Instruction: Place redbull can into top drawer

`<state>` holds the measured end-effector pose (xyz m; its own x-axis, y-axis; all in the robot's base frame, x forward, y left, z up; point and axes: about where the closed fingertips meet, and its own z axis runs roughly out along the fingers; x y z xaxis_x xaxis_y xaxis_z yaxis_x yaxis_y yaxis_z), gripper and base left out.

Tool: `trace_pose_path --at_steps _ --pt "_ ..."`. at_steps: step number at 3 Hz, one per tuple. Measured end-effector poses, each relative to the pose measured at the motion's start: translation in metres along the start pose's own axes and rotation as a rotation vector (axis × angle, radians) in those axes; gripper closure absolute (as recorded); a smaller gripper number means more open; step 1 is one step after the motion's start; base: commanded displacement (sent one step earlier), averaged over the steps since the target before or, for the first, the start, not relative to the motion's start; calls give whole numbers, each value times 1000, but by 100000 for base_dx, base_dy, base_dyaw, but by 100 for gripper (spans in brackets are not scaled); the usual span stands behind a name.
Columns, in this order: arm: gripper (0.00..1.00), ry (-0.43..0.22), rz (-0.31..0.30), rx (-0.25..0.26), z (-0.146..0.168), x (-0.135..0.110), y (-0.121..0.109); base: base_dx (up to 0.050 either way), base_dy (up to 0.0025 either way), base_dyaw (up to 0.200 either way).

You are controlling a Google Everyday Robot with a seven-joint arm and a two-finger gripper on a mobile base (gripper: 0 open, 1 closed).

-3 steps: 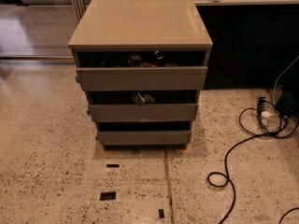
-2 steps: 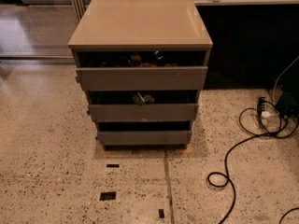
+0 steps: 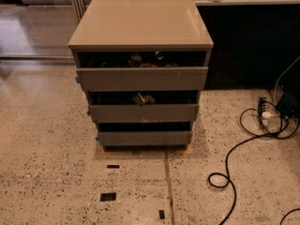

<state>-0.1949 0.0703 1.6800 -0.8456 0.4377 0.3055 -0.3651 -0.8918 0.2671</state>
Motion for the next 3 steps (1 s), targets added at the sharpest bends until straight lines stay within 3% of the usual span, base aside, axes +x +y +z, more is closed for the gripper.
trace_pose_path --at_steps 1,2,3 --pt "0 -84 96 76 -13 -17 -9 0 0 0" --pt "0 -201 89 89 -7 -68 -3 0 0 0" --pt "0 -201 89 89 -7 -68 -3 0 0 0"
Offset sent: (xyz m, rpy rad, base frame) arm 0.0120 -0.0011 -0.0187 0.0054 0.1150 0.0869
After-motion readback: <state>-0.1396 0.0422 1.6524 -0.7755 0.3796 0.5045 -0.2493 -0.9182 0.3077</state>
